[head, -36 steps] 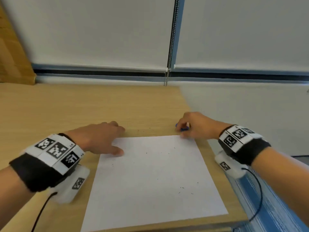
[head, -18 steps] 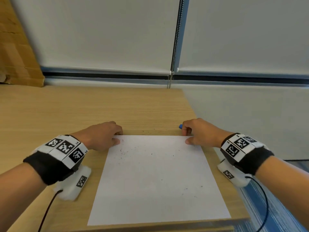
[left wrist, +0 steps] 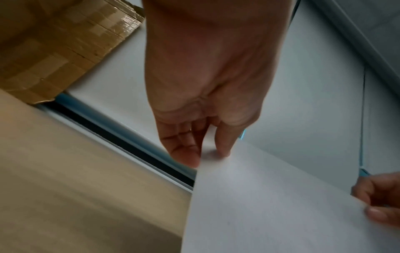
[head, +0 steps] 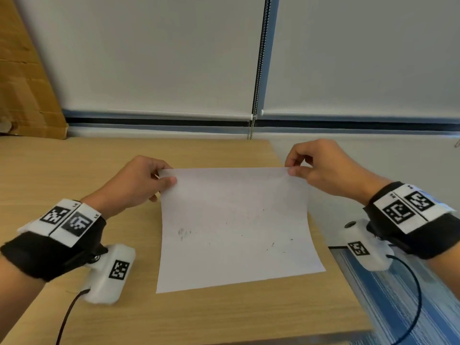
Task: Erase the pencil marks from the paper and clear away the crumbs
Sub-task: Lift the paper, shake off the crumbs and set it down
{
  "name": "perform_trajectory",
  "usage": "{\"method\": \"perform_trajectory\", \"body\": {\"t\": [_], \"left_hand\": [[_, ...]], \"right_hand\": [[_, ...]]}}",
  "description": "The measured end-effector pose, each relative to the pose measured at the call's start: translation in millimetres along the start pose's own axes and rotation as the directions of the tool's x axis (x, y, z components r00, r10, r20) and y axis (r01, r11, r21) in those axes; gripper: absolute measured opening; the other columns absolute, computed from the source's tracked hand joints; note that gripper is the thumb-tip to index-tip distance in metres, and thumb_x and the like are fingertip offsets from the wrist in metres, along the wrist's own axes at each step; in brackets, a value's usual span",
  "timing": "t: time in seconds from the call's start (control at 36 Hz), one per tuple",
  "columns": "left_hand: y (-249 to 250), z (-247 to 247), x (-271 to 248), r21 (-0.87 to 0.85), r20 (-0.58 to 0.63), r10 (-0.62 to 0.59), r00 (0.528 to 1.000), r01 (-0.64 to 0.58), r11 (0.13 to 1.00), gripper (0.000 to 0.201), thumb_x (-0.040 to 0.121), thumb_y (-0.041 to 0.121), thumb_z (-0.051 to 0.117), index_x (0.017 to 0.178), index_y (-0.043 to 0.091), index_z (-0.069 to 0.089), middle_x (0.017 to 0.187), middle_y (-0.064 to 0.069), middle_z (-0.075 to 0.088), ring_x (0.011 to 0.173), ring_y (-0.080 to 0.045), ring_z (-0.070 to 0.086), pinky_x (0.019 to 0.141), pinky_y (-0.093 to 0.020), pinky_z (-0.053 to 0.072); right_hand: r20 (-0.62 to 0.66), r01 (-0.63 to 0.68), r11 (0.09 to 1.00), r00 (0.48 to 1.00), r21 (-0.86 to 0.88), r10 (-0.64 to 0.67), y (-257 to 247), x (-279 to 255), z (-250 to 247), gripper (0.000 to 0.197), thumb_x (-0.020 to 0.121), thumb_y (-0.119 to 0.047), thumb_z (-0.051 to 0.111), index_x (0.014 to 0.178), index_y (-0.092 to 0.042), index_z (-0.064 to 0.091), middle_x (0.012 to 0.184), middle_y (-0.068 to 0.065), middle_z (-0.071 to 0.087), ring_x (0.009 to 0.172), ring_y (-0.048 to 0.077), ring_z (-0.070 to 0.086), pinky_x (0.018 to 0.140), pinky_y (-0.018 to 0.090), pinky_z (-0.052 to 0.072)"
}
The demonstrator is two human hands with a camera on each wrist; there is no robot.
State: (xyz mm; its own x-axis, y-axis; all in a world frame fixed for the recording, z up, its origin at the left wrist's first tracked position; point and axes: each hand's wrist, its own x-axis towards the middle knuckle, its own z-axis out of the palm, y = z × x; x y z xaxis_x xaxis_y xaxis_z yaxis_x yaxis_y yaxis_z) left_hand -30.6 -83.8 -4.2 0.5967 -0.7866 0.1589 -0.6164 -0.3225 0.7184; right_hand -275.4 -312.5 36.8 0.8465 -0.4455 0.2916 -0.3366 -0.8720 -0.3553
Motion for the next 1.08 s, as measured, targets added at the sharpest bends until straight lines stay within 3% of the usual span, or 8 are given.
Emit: {"method": "perform_trajectory", "body": {"t": [0.25, 0.31, 0.5, 0.58, 0.67, 0.81, 0.94, 1.08], "left_hand": [[-4.8, -4.1, -14.0, -0.269, -0.115, -0.069, 0.991, 0.036, 0.962, 0.009, 0.091, 0.01, 0.061, 0.09, 0.006, 0.069, 0.087, -0.004, 0.072, 0.078, -0.015, 0.069, 0.058, -0.024, 0.058], [-1.9, -5.5, -14.6, -0.296, -0.161, -0.054, 0.985, 0.004, 0.955, 0.012, 0.092, 0.009, 0.059, 0.092, -0.001, 0.066, 0.088, -0.008, 0.072, 0.077, -0.015, 0.07, 0.057, -0.023, 0.058], [7.4, -12.4, -17.9, -0.239, -0.274, 0.005, 0.962, -0.073, 0.968, 0.018, 0.093, 0.012, 0.06, 0.093, -0.006, 0.059, 0.092, -0.022, 0.066, 0.067, -0.021, 0.072, 0.067, -0.037, 0.06], [9.4, -11.5, -19.0, -0.216, -0.327, 0.026, 0.945, -0.101, 0.971, 0.018, 0.094, 0.009, 0.059, 0.095, -0.009, 0.058, 0.096, -0.03, 0.062, 0.07, -0.026, 0.071, 0.056, -0.024, 0.058], [12.2, -10.3, -20.2, -0.245, -0.361, 0.022, 0.932, -0.118, 0.962, 0.015, 0.094, 0.005, 0.058, 0.093, -0.01, 0.056, 0.096, -0.035, 0.058, 0.079, -0.035, 0.069, 0.053, -0.014, 0.052], [12.1, -15.3, -27.6, -0.358, -0.311, 0.03, 0.95, -0.146, 0.922, 0.013, 0.09, 0.007, 0.061, 0.103, 0.008, 0.064, 0.098, -0.005, 0.068, 0.09, -0.02, 0.069, 0.064, -0.022, 0.058], [0.0, -16.0, -28.1, -0.284, -0.239, -0.016, 0.971, -0.055, 0.957, 0.011, 0.087, 0.01, 0.066, 0.097, 0.013, 0.068, 0.094, -0.006, 0.071, 0.08, -0.019, 0.07, 0.064, -0.025, 0.06], [2.2, -21.5, -23.6, -0.242, -0.334, 0.009, 0.943, -0.095, 0.965, 0.006, 0.088, 0.011, 0.066, 0.09, 0.006, 0.069, 0.089, -0.009, 0.072, 0.068, -0.014, 0.071, 0.067, -0.023, 0.059]], "right_hand": [[-0.124, 0.001, 0.99, 0.992, 0.139, 0.016, -2.2, -9.3, -10.4, 0.005, 0.087, -0.017, 0.066, 0.088, -0.022, 0.065, 0.083, -0.01, 0.062, 0.073, 0.006, 0.053, 0.061, 0.004, 0.039], [-0.132, -0.018, 0.975, 0.99, 0.22, 0.048, 4.6, -11.7, -5.4, 0.018, 0.083, -0.021, 0.071, 0.099, -0.023, 0.063, 0.089, -0.008, 0.061, 0.078, 0.007, 0.054, 0.063, 0.002, 0.04], [0.129, -0.309, 0.791, 0.95, 0.529, 0.285, 26.5, -22.4, 17.7, 0.063, 0.076, -0.016, 0.077, 0.131, -0.027, 0.047, 0.107, -0.001, 0.061, 0.078, 0.014, 0.062, 0.06, 0.023, 0.045], [0.214, -0.352, 0.701, 0.936, 0.621, 0.28, 28.1, -27.5, 23.9, 0.051, 0.079, -0.012, 0.074, 0.125, -0.022, 0.055, 0.106, 0.007, 0.066, 0.067, 0.016, 0.056, 0.051, 0.024, 0.042], [0.222, -0.318, 0.7, 0.948, 0.639, 0.229, 25.0, -30.7, 27.6, 0.026, 0.082, -0.008, 0.07, 0.107, -0.015, 0.069, 0.097, 0.01, 0.072, 0.06, 0.016, 0.05, 0.048, 0.024, 0.039], [0.075, -0.221, 0.747, 0.972, 0.627, 0.225, 20.4, -28.9, 23.6, 0.017, 0.085, -0.005, 0.067, 0.1, -0.012, 0.071, 0.086, 0.004, 0.074, 0.052, 0.009, 0.051, 0.049, 0.02, 0.044], [-0.025, -0.139, 0.794, 0.981, 0.591, 0.191, 15.6, -25.3, 15.3, 0.014, 0.085, -0.005, 0.067, 0.093, -0.015, 0.071, 0.072, -0.006, 0.072, 0.049, 0.004, 0.051, 0.05, 0.021, 0.046], [-0.154, -0.036, 0.873, 0.98, 0.486, 0.126, 5.5, -19.5, 4.7, 0.013, 0.086, -0.01, 0.067, 0.09, -0.023, 0.068, 0.065, -0.01, 0.066, 0.05, 0.005, 0.051, 0.05, 0.019, 0.047]]}}
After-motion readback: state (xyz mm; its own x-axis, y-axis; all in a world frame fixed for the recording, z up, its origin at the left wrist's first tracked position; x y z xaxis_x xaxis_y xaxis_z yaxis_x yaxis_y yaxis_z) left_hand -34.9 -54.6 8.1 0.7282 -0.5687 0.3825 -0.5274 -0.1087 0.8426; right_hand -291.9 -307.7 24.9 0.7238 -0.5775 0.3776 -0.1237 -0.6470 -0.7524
